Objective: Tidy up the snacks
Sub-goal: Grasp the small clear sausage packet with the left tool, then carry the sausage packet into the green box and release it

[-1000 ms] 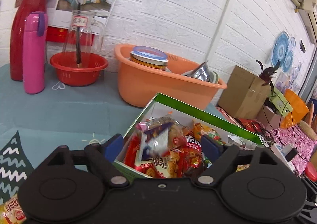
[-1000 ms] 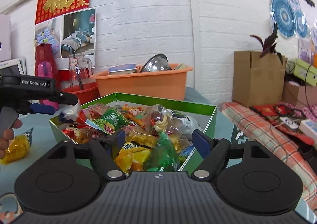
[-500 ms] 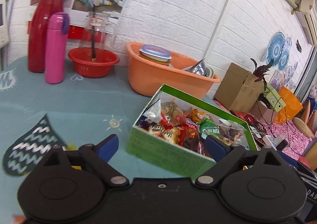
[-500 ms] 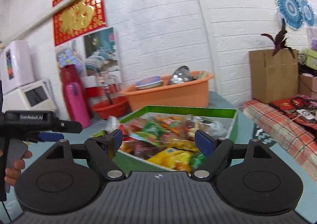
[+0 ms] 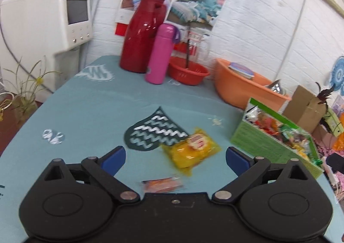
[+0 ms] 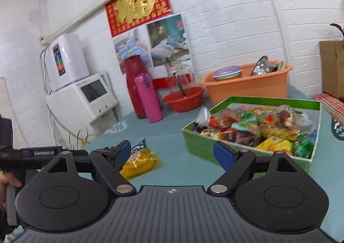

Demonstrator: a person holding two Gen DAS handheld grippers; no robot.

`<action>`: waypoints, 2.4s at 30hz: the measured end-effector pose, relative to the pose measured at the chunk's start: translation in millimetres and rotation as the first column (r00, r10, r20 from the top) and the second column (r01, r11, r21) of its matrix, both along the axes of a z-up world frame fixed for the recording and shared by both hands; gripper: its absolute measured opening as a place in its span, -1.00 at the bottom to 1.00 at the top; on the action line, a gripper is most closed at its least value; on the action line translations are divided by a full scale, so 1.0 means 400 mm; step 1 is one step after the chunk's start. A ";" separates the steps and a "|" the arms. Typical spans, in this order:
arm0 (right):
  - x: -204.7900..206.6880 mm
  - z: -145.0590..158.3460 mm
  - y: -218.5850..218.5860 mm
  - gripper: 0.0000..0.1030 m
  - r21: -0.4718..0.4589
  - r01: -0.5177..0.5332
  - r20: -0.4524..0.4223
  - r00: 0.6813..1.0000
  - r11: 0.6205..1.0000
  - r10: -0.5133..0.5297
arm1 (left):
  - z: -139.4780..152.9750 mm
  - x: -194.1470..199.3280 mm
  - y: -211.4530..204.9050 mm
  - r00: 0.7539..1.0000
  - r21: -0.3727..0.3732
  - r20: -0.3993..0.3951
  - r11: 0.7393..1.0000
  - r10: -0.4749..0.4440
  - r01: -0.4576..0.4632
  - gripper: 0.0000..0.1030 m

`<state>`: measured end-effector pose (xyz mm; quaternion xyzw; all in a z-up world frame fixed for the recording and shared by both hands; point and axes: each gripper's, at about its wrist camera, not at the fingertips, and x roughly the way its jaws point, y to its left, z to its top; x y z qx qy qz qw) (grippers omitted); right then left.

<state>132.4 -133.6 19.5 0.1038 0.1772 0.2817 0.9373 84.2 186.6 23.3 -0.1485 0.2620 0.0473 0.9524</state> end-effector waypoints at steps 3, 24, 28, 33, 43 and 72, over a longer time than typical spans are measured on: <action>-0.020 -0.015 0.033 1.00 -0.029 -0.031 -0.015 0.999 0.999 0.031 | -0.037 0.029 0.011 1.000 0.052 -0.016 0.999 -0.010 0.011 1.00; -0.026 -0.143 0.090 1.00 -0.140 -0.091 -0.172 0.983 0.986 0.066 | -0.160 0.034 -0.143 0.957 -0.130 -0.100 0.957 -0.273 0.260 0.59; -0.022 -0.157 0.117 1.00 -0.171 -0.141 -0.178 0.978 0.975 0.110 | -0.151 0.033 -0.116 0.986 -0.143 -0.097 0.982 -0.138 0.124 0.86; 0.008 -0.163 0.198 1.00 -0.207 -0.271 -0.166 0.957 0.940 0.239 | -0.150 0.061 -0.063 0.991 -0.233 -0.112 0.972 -0.069 0.041 0.72; 0.082 -0.181 0.319 0.62 -0.250 -0.394 -0.209 0.914 0.884 0.348 | -0.155 0.085 -0.059 0.991 -0.237 -0.114 0.971 -0.065 0.037 0.63; 0.026 -0.135 0.268 -0.26 -0.215 -0.282 -0.109 0.958 0.935 0.264 | -0.080 0.081 -0.170 0.987 -0.116 -0.065 0.983 -0.149 0.141 0.61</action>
